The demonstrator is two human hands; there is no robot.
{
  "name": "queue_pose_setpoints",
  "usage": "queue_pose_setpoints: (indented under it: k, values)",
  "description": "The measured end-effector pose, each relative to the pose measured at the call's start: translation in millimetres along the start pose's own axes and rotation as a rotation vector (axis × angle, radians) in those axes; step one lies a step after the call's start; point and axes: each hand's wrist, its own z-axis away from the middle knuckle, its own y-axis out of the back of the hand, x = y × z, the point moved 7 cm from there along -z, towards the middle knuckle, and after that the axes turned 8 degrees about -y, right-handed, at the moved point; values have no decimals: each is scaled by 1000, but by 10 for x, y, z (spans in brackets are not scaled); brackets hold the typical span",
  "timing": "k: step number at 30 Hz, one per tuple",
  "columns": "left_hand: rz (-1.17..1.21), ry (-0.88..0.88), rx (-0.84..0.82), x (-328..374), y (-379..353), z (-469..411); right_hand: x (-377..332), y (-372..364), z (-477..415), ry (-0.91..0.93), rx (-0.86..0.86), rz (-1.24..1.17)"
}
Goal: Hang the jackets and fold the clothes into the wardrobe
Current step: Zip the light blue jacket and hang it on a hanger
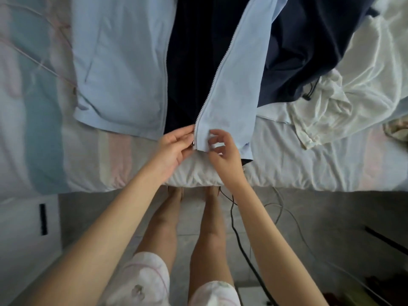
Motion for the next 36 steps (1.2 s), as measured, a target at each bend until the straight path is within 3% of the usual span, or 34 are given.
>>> queue_pose_setpoints:
  k: [3,7,9,12,16,21,30,36]
  values:
    - [20,-31,-52,136,50,89,-103,-25,-43,12,0,13]
    - [-235,-127,-133,346,70,219,-589,50,60,410,130,386]
    - [-333,-189,-152,449,63,263,-780,-66,80,544,35,526]
    - [-340,-243,-80,535,135,297,-877,-263,-18,484,-159,628]
    - [-283,-229,21,516,292,299,-975,-307,-182,438,-208,588]
    - [-243,-247,-24,528,313,290,-997,-314,-212,395,-173,625]
    - [-699,-492,-175,653,277,294,-894,-428,-178,305,-197,489]
    - [-717,-480,-68,591,271,291,-783,-370,-100,264,-125,401]
